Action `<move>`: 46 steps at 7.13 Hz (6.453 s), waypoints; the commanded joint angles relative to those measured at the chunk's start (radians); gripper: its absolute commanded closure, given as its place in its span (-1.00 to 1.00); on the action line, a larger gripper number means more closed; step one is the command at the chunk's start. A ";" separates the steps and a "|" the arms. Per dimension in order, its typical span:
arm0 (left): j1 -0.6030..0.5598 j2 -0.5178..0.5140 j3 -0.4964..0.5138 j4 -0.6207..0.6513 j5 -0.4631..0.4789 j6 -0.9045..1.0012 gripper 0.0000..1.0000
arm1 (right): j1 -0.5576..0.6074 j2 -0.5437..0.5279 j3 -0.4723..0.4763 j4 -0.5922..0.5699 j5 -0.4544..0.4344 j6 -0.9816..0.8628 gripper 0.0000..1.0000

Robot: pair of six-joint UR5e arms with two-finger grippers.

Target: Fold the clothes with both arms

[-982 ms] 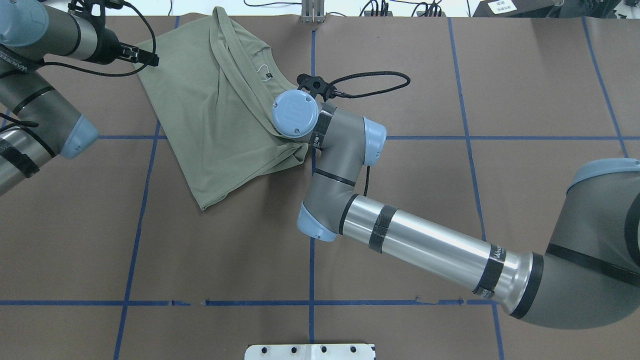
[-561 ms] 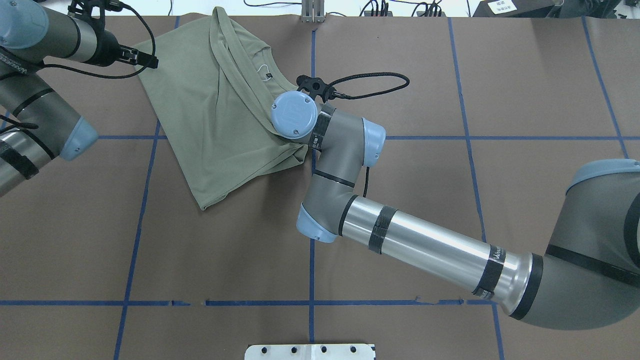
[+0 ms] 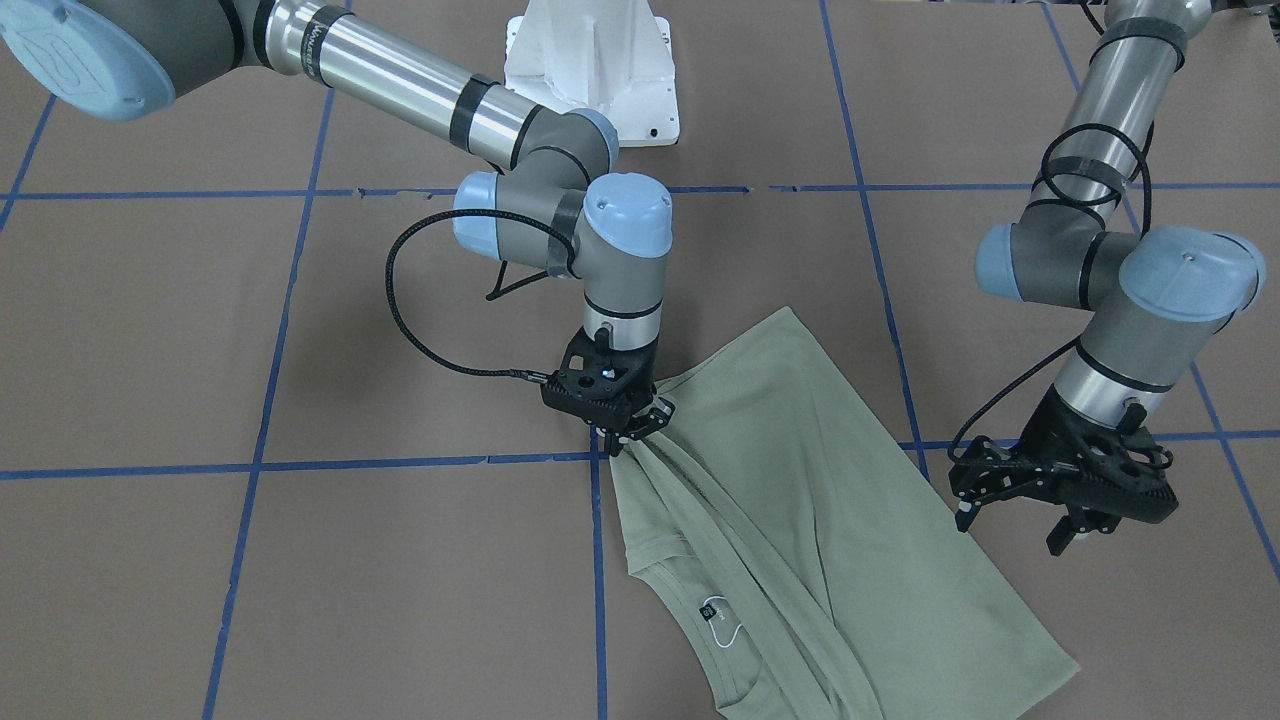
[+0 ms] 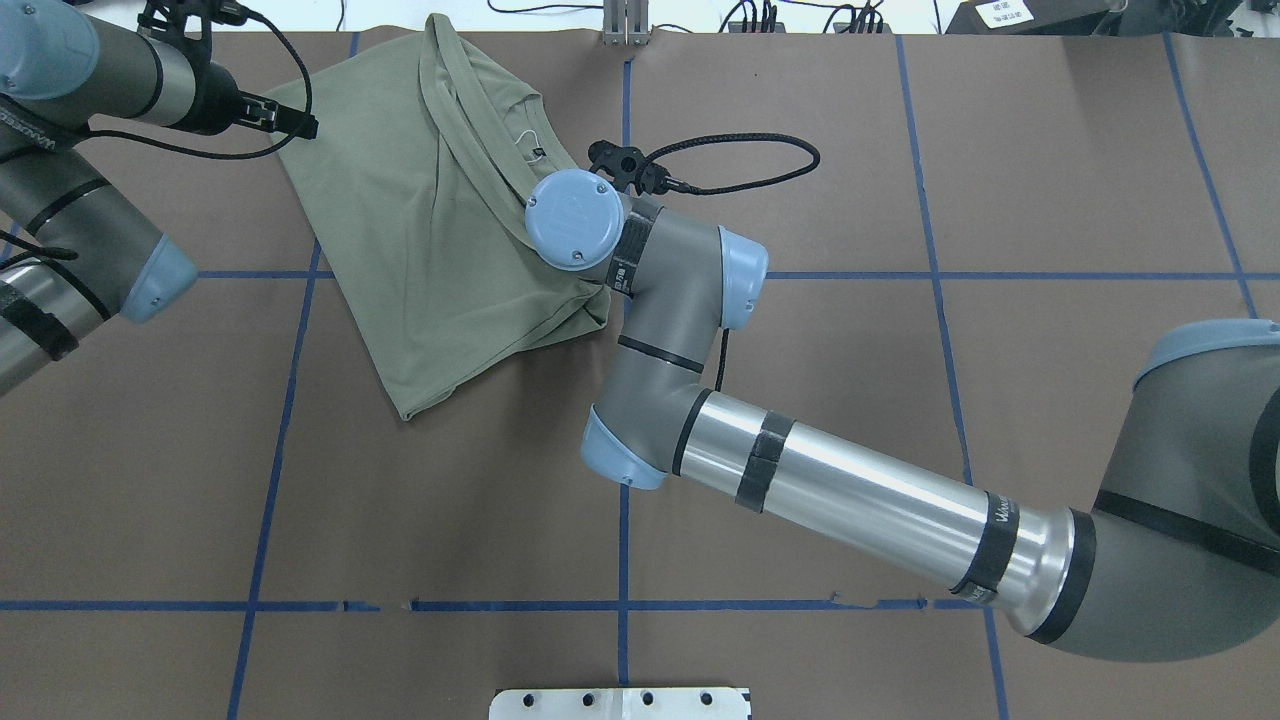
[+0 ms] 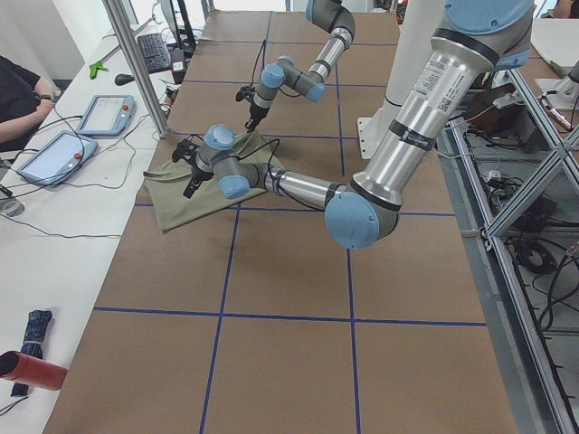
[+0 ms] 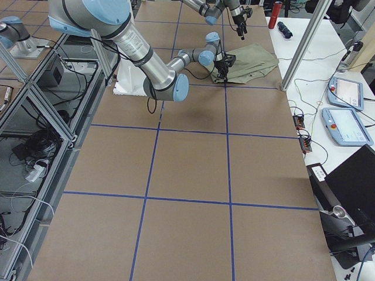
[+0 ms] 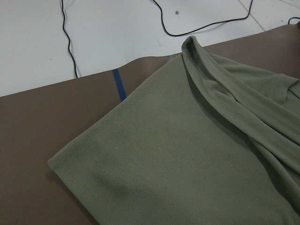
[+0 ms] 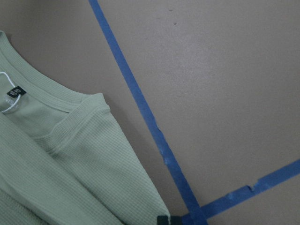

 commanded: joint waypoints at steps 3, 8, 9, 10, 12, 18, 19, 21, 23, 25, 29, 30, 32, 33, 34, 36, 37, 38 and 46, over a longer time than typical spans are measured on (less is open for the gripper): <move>0.002 0.004 -0.005 -0.001 0.000 -0.002 -1.00 | -0.133 -0.365 0.628 -0.236 -0.092 0.020 1.00; 0.011 0.037 0.000 -0.084 -0.002 -0.003 -1.00 | -0.405 -0.556 0.913 -0.384 -0.294 0.216 1.00; 0.011 0.037 0.000 -0.084 -0.002 -0.003 -1.00 | -0.414 -0.557 0.913 -0.384 -0.295 0.217 1.00; 0.011 0.037 -0.002 -0.086 -0.002 -0.003 -1.00 | -0.423 -0.571 0.914 -0.384 -0.292 0.203 -0.98; 0.011 0.037 -0.009 -0.084 -0.002 -0.003 -1.00 | -0.387 -0.545 0.910 -0.384 -0.277 0.052 -1.00; 0.012 0.043 -0.015 -0.084 -0.003 -0.003 -1.00 | -0.235 -0.341 0.645 -0.367 -0.102 -0.392 0.02; 0.011 0.043 -0.015 -0.084 -0.003 -0.003 -1.00 | -0.235 -0.344 0.643 -0.369 -0.087 -0.423 0.06; 0.012 0.043 -0.014 -0.084 -0.003 -0.003 -1.00 | -0.256 -0.350 0.643 -0.370 -0.045 -0.455 0.13; 0.014 0.045 -0.011 -0.084 -0.003 -0.003 -1.00 | -0.264 -0.355 0.641 -0.370 -0.044 -0.461 0.12; 0.014 0.045 -0.009 -0.084 -0.003 -0.003 -1.00 | -0.264 -0.356 0.641 -0.372 -0.045 -0.461 0.47; 0.014 0.045 -0.009 -0.084 -0.003 -0.003 -1.00 | -0.264 -0.364 0.641 -0.372 -0.045 -0.461 0.63; 0.014 0.045 -0.009 -0.084 -0.003 -0.003 -1.00 | -0.264 -0.362 0.641 -0.370 -0.045 -0.461 0.37; 0.014 0.045 -0.008 -0.086 -0.003 -0.003 -1.00 | -0.265 -0.362 0.635 -0.370 -0.044 -0.468 0.30; 0.014 0.045 -0.008 -0.084 -0.003 -0.003 -1.00 | -0.265 -0.361 0.621 -0.369 -0.045 -0.480 0.30; 0.014 0.045 -0.008 -0.086 -0.003 -0.003 -1.00 | -0.265 -0.361 0.618 -0.369 -0.044 -0.480 0.32; 0.014 0.045 -0.008 -0.084 -0.003 -0.003 -1.00 | -0.264 -0.358 0.633 -0.373 -0.012 -0.478 1.00; 0.014 0.045 -0.008 -0.086 -0.003 -0.003 -1.00 | -0.264 -0.362 0.640 -0.376 -0.005 -0.478 1.00; 0.014 0.045 -0.009 -0.086 -0.003 -0.003 -1.00 | -0.264 -0.367 0.640 -0.378 -0.007 -0.475 1.00; 0.020 0.045 -0.005 -0.086 -0.002 -0.003 -1.00 | -0.224 -0.563 0.799 -0.370 -0.011 -0.398 1.00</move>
